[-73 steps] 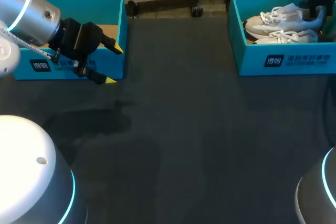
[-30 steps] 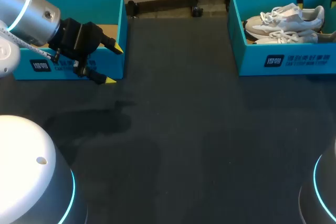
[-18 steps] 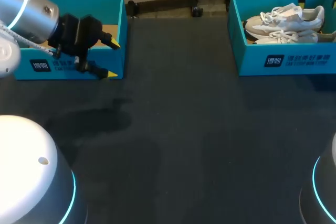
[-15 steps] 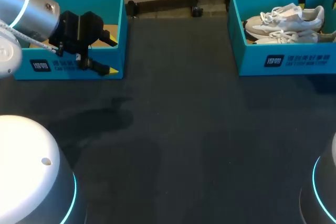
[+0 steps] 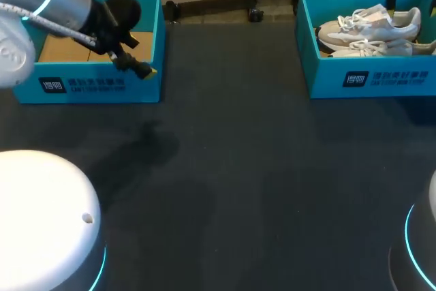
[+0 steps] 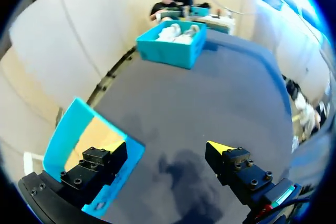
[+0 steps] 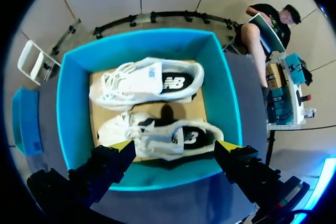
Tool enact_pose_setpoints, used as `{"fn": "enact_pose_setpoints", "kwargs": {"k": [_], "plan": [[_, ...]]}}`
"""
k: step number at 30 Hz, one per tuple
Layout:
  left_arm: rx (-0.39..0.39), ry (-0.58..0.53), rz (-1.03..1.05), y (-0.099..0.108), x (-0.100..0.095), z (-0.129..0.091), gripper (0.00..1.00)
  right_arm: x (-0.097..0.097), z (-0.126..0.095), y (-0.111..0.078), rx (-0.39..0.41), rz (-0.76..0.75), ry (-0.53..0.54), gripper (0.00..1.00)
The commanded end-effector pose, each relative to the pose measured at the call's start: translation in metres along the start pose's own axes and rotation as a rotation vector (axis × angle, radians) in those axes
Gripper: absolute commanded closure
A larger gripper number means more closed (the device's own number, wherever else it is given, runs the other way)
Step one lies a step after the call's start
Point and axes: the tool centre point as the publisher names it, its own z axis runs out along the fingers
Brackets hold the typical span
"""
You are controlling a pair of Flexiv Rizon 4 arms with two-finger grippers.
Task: Take the shoe out of the shoebox, open the shoe tongue, remove and reinsert the insole, then place the shoe into the shoebox
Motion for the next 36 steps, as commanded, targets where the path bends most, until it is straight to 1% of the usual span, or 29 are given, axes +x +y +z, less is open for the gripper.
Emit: {"fn": "enact_pose_setpoints", "kwargs": {"k": [1,5,7,12,15,16,18,19,21,23,27,29,30,33,36], "plan": [[-0.3,-0.179,-0.584,0.001,-0.005,-0.004,0.0,-0.001,-0.009,-0.016,0.038,-0.037,0.029,0.0],[-0.3,-0.179,-0.584,0.001,-0.005,-0.004,0.0,0.002,-0.017,-0.033,0.064,-0.06,0.043,0.0],[-0.3,-0.179,-0.584,0.001,-0.005,-0.004,0.0,0.004,-0.021,-0.044,0.073,-0.069,0.049,0.0],[-0.3,-0.179,-0.584,0.001,-0.005,-0.004,0.0,0.014,-0.023,-0.069,0.095,-0.108,0.063,0.0],[-0.3,-0.179,-0.584,0.001,-0.005,-0.004,0.0,0.018,-0.024,-0.076,0.091,-0.108,0.064,0.0],[-0.3,-0.179,-0.584,0.001,-0.005,-0.004,0.0,0.02,-0.025,-0.08,0.076,-0.089,0.08,0.0],[-0.3,-0.179,-0.584,0.001,-0.005,-0.004,0.0,0.023,-0.024,-0.084,0.069,-0.076,0.07,0.0],[-0.325,-0.153,-0.633,-0.001,-0.004,-0.003,0.0,0.023,-0.024,-0.086,0.061,-0.061,0.074,0.0],[-0.358,-0.161,-0.734,-0.006,-0.003,-0.001,0.0,0.025,-0.025,-0.091,0.045,-0.04,0.098,0.0],[-0.376,-0.167,-0.827,-0.01,-0.004,0.0,0.0,0.025,-0.025,-0.095,0.045,-0.035,0.103,0.0],[-0.436,-0.106,-0.987,-0.016,-0.006,0.005,0.0,0.025,-0.026,-0.108,0.02,-0.033,0.131,0.0],[-0.433,-0.112,-1.007,-0.017,-0.007,0.008,0.0,0.024,-0.026,-0.112,0.008,-0.026,0.142,0.0],[-0.457,-0.071,-1.053,-0.02,-0.008,0.01,0.0,0.022,-0.026,-0.118,-0.004,-0.031,0.139,0.0],[-0.461,-0.068,-1.101,-0.025,-0.012,0.016,0.0,0.02,-0.028,-0.129,-0.027,-0.04,0.141,0.0],[-0.466,-0.056,-1.159,-0.028,-0.015,0.022,0.0,0.019,-0.027,-0.14,-0.031,-0.049,0.138,0.0]]}}
